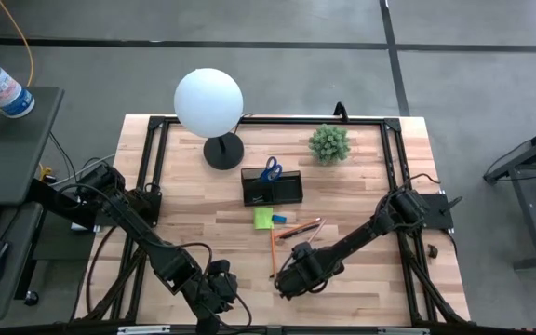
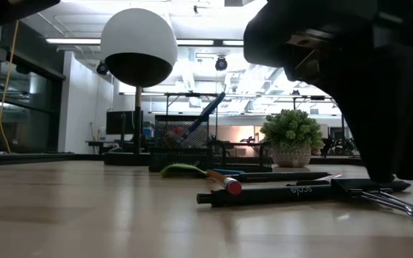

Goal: Pick and place office supplies into organizer
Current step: Put the black binder clip into the bottom left side of the desk organizer

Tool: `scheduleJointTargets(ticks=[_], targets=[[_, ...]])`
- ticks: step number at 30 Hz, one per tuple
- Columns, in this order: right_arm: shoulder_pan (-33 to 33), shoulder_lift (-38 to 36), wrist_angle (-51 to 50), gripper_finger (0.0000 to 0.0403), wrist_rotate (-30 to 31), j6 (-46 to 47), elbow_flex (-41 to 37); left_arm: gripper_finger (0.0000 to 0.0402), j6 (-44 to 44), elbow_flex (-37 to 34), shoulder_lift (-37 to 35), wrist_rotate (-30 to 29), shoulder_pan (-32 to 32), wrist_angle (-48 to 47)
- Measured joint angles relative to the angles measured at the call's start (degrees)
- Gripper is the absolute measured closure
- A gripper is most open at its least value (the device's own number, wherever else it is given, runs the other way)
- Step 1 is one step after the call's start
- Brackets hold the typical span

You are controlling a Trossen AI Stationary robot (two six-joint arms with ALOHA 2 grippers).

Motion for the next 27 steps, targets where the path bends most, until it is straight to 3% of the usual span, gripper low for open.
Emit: scheduleJointTargets(ticks=[27], targets=[[-0.22, 1.64, 0.54, 0.0295, -2.42, -1.47, -0.02, 0.0346, 0.13, 0.02, 0.0, -0.01, 0.0, 0.0]])
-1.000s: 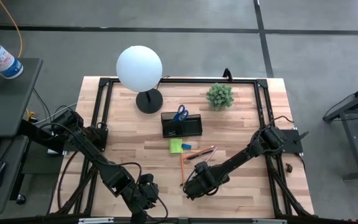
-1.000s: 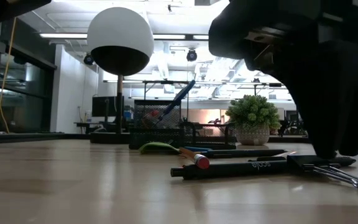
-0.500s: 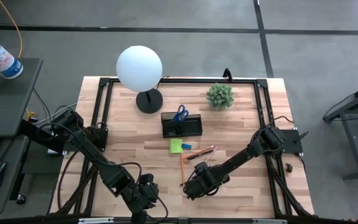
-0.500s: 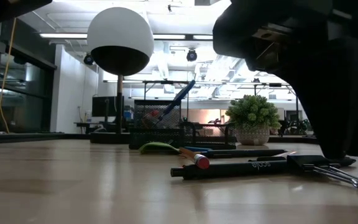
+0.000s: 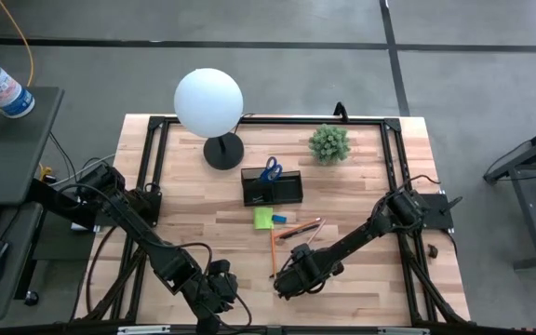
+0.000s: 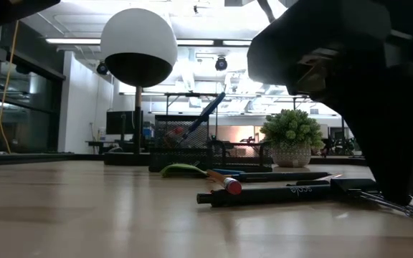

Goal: Pick and place office supplies into organizer
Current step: Put the black binder clip into the bottom left side of the desk organizer

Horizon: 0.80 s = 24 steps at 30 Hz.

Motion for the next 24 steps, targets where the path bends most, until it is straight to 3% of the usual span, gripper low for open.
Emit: scheduleJointTargets(ticks=[13, 19, 24], targets=[[-0.04, 0.34, -0.66, 0.0295, 2.41, 0.76, 0.0, 0.0346, 0.49, 0.0, -0.02, -0.02, 0.0, -0.02], [-0.15, 2.23, 1.65, 0.0295, 0.08, 0.13, 0.22, 0.0346, 0.74, 0.0, -0.01, -0.02, 0.05, -0.04], [-0.07, 2.67, 2.56, 0.0333, 0.08, 0.06, 0.2, 0.0346, 1.04, 0.0, -0.01, -0.63, 0.04, -0.09]])
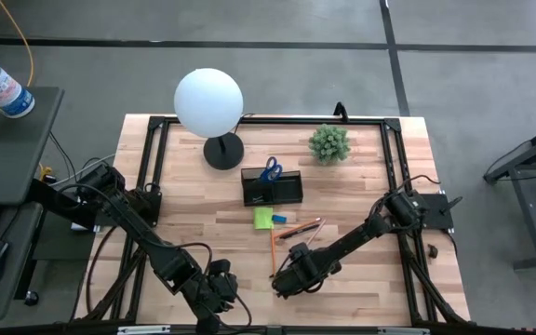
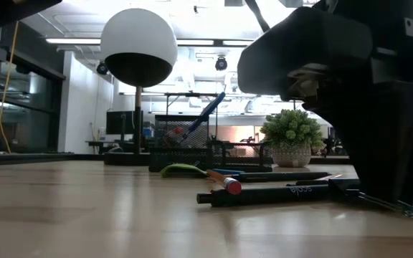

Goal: Pick and place office supplies into organizer
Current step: Put the black binder clip into the bottom left side of the desk organizer

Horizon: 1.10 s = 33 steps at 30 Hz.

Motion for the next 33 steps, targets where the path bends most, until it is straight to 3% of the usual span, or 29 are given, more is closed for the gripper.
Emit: scheduleJointTargets(ticks=[4, 33], targets=[[0.0, 0.07, 0.57, 0.0394, -0.16, -1.45, 0.0, 0.0346, 0.08, 0.0, 0.01, -0.92, 0.02, -0.02], [0.09, 0.77, -4.34, 0.0403, 4.61, -4.88, 6.42, 0.0346, 0.15, 0.0, 0.01, -0.57, -0.04, -0.17]])
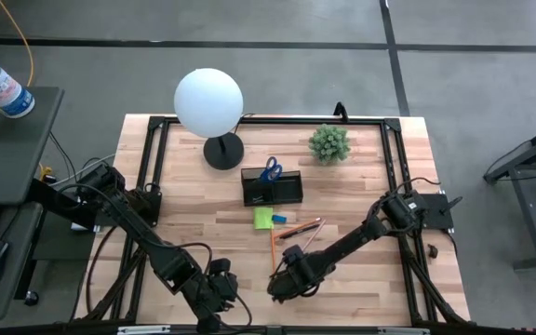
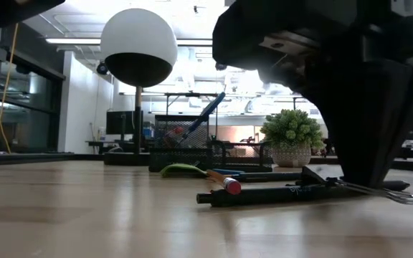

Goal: Pick and place office supplies into organizer
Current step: Put the black binder clip into the bottom left side of the desk organizer

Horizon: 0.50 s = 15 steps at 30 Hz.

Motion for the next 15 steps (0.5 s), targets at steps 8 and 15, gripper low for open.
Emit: scheduleJointTargets(ticks=[8, 15], targets=[[-0.72, -0.2, -5.56, 0.0402, 4.69, -1.08, 4.43, 0.0346, -0.47, 0.0, -0.01, 2.18, -0.02, -0.09], [-4.57, -0.38, -17.77, 0.0402, 16.54, -7.99, 14.32, 0.0346, -0.45, 0.0, 0.0, 4.19, -0.03, -0.13]])
